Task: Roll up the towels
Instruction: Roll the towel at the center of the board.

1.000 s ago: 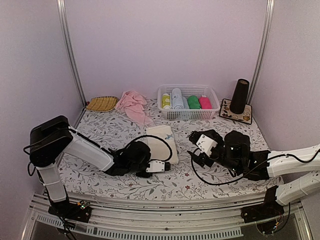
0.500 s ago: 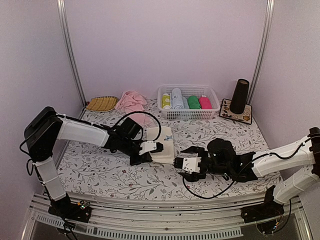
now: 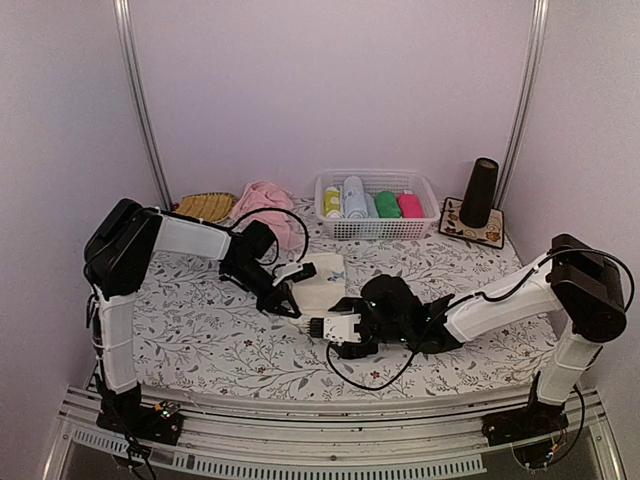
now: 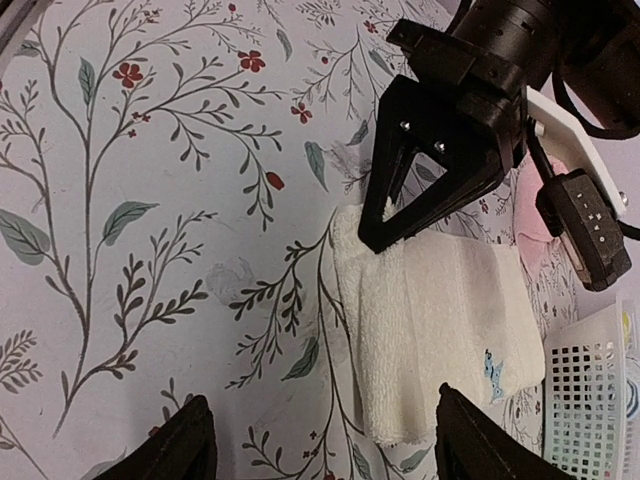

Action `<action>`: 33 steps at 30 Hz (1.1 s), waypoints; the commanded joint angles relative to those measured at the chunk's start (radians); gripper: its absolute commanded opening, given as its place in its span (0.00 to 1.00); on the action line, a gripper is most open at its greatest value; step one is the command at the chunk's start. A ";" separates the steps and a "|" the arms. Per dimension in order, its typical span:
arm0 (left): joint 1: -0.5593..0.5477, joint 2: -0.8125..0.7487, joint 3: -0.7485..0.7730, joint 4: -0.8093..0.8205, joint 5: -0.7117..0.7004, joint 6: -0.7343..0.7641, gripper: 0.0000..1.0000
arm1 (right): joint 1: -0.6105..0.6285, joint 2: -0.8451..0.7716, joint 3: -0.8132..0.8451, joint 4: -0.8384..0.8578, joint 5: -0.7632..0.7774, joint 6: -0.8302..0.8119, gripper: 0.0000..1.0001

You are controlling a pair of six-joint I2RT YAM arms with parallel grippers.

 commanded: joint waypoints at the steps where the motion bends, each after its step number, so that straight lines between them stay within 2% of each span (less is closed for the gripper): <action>1: 0.033 0.055 0.063 -0.107 0.063 0.020 0.00 | -0.007 0.082 0.075 0.016 0.043 -0.044 0.76; 7: 0.041 0.078 0.102 -0.133 0.053 0.039 0.00 | -0.106 0.101 0.119 0.001 -0.078 0.066 0.75; 11: 0.039 0.107 0.147 -0.176 0.045 0.043 0.00 | -0.148 0.134 0.191 -0.097 -0.154 0.121 0.72; 13: 0.040 0.113 0.161 -0.180 0.033 0.039 0.00 | -0.158 0.153 0.224 -0.145 -0.189 0.133 0.67; 23: 0.041 0.164 0.228 -0.220 0.016 0.025 0.00 | -0.192 0.195 0.253 -0.208 -0.274 0.139 0.61; 26: 0.041 0.166 0.232 -0.223 0.019 0.025 0.01 | -0.192 0.202 0.259 -0.205 -0.261 0.138 0.57; 30: 0.041 0.162 0.230 -0.222 0.022 0.028 0.02 | -0.198 0.239 0.293 -0.223 -0.200 0.155 0.43; 33: 0.041 0.162 0.228 -0.222 0.020 0.030 0.02 | -0.212 0.238 0.287 -0.201 -0.183 0.184 0.40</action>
